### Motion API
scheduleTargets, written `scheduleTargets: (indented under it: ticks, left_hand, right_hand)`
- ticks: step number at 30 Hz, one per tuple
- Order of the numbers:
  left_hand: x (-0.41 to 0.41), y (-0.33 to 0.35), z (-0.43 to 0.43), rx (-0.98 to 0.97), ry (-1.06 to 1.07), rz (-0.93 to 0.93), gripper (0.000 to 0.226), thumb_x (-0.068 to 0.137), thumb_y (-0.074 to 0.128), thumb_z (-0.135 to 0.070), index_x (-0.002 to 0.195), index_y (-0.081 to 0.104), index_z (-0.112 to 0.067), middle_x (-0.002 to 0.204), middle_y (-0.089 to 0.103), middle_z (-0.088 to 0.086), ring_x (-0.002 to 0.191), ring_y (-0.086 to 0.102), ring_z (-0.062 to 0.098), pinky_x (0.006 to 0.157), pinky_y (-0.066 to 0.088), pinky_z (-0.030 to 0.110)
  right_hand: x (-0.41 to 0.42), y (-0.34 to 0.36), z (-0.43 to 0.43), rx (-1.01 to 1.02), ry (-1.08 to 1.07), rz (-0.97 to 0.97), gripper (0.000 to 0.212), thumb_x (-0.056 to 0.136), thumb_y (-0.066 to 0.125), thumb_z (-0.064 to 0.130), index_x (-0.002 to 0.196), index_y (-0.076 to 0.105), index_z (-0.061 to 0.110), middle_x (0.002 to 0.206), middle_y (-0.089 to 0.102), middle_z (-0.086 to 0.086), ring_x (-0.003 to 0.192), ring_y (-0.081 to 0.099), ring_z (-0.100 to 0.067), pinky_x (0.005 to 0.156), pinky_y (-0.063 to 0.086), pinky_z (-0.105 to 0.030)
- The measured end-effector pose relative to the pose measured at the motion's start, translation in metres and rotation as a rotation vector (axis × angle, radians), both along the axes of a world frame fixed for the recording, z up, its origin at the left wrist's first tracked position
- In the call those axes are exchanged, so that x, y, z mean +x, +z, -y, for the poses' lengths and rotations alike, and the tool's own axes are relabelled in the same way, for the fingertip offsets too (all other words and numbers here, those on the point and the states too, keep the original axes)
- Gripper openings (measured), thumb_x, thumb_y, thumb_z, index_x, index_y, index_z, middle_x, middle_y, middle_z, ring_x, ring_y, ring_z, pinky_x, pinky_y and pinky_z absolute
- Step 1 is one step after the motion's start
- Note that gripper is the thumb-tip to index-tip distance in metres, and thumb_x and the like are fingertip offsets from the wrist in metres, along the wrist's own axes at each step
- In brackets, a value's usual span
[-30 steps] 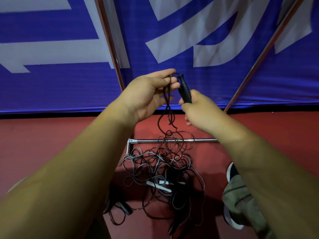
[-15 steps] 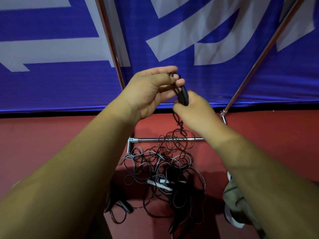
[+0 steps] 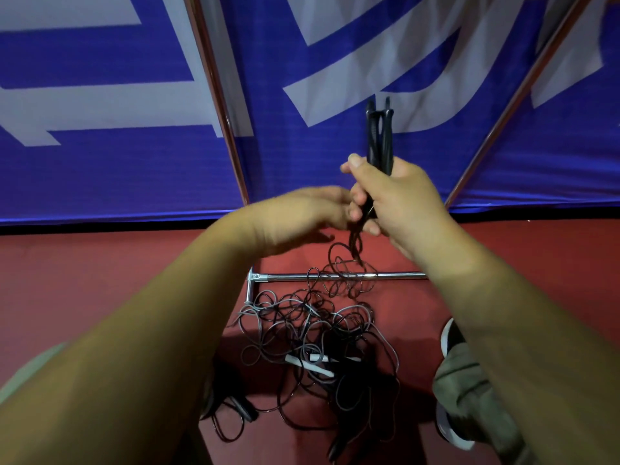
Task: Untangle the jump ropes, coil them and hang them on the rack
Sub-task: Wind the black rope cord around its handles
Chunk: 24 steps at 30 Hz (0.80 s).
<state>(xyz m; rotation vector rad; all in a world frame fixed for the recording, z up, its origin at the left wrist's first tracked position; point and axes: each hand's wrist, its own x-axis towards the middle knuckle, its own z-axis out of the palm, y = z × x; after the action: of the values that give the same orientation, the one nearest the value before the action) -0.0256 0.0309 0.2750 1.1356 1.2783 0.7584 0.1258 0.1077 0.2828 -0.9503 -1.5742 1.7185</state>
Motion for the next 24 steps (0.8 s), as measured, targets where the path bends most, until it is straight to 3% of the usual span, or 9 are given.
scheduleTargets:
  ticks: [2, 5, 8, 12, 15, 18, 21, 22, 24]
  left_hand:
    - [0.004, 0.000, 0.006, -0.013, -0.104, -0.204, 0.026, 0.101, 0.063, -0.018, 0.115, 0.072, -0.037, 0.124, 0.075, -0.007, 0.121, 0.065, 0.007, 0.102, 0.044, 0.029]
    - [0.007, 0.003, 0.012, -0.060, -0.227, -0.286, 0.031, 0.108, 0.059, -0.022, 0.136, 0.070, -0.027, 0.121, 0.074, -0.020, 0.107, 0.063, -0.012, 0.089, 0.043, 0.007]
    - [0.010, 0.007, 0.010, -0.046, -0.284, -0.315, 0.027, 0.106, 0.062, -0.033, 0.130, 0.074, -0.033, 0.095, 0.071, -0.024, 0.088, 0.061, -0.008, 0.083, 0.046, 0.011]
    - [0.006, 0.003, 0.006, -0.076, -0.249, -0.514, 0.027, 0.102, 0.066, -0.045, 0.101, 0.077, -0.020, 0.066, 0.063, -0.015, 0.066, 0.064, 0.006, 0.070, 0.053, 0.021]
    - [-0.001, -0.006, 0.005, -0.133, -0.159, -0.745, 0.041, 0.094, 0.069, -0.058, 0.098, 0.067, -0.017, 0.060, 0.069, -0.013, 0.063, 0.075, 0.013, 0.069, 0.052, 0.028]
    - [-0.007, -0.014, 0.005, -0.288, -0.078, -0.976, 0.077, 0.086, 0.046, -0.088, 0.099, 0.064, -0.014, 0.074, 0.073, 0.000, 0.056, 0.073, 0.016, 0.072, 0.055, 0.034]
    - [-0.013, -0.026, 0.008, -0.393, -0.136, -1.136, 0.124, 0.053, 0.002, -0.111, 0.094, 0.072, -0.017, 0.103, 0.072, 0.010, 0.091, 0.070, 0.027, 0.101, 0.052, 0.049]
    - [-0.013, -0.028, 0.008, -0.415, -0.155, -1.142, 0.131, 0.053, -0.003, -0.109, 0.103, 0.076, -0.018, 0.115, 0.071, 0.012, 0.109, 0.066, 0.031, 0.109, 0.046, 0.053]
    - [-0.009, -0.027, 0.008, -0.384, -0.216, -1.074, 0.110, 0.079, 0.007, -0.097, 0.123, 0.075, -0.021, 0.142, 0.062, 0.011, 0.133, 0.055, 0.031, 0.119, 0.038, 0.051]
  right_hand:
    - [0.003, 0.005, -0.003, 0.007, -0.032, -0.017, 0.026, 0.107, 0.063, 0.035, 0.111, 0.068, 0.009, 0.061, 0.055, 0.003, 0.055, 0.057, -0.019, 0.041, 0.031, -0.027]
    - [0.009, 0.008, -0.008, 0.032, -0.102, -0.026, 0.024, 0.107, 0.063, 0.038, 0.109, 0.068, 0.014, 0.063, 0.058, 0.003, 0.057, 0.058, -0.018, 0.042, 0.031, -0.026]
    - [0.014, 0.007, -0.012, 0.047, -0.150, -0.029, 0.024, 0.107, 0.062, 0.039, 0.110, 0.068, 0.016, 0.065, 0.061, 0.002, 0.059, 0.060, -0.019, 0.042, 0.035, -0.026]
    - [0.016, 0.006, -0.013, 0.058, -0.214, -0.021, 0.024, 0.106, 0.062, 0.038, 0.112, 0.068, 0.016, 0.065, 0.062, 0.003, 0.057, 0.059, -0.018, 0.044, 0.039, -0.028]
    - [0.015, 0.005, -0.015, 0.009, -0.280, -0.058, 0.024, 0.107, 0.062, 0.037, 0.113, 0.068, 0.015, 0.062, 0.058, 0.004, 0.055, 0.056, -0.016, 0.044, 0.038, -0.026]
    - [0.012, 0.004, -0.017, -0.055, -0.330, -0.080, 0.024, 0.108, 0.060, 0.036, 0.112, 0.067, 0.014, 0.061, 0.054, 0.005, 0.052, 0.052, -0.013, 0.042, 0.036, -0.025]
    - [0.009, 0.003, -0.016, -0.100, -0.348, -0.083, 0.022, 0.108, 0.060, 0.036, 0.109, 0.067, 0.015, 0.061, 0.053, 0.005, 0.051, 0.050, -0.012, 0.042, 0.034, -0.025]
    - [0.008, 0.002, -0.016, -0.115, -0.343, -0.086, 0.022, 0.108, 0.060, 0.036, 0.108, 0.067, 0.015, 0.060, 0.053, 0.006, 0.050, 0.050, -0.011, 0.042, 0.034, -0.025]
    - [0.007, 0.002, -0.015, -0.144, -0.315, -0.108, 0.022, 0.109, 0.060, 0.036, 0.109, 0.067, 0.016, 0.060, 0.053, 0.007, 0.051, 0.048, -0.010, 0.042, 0.032, -0.024]
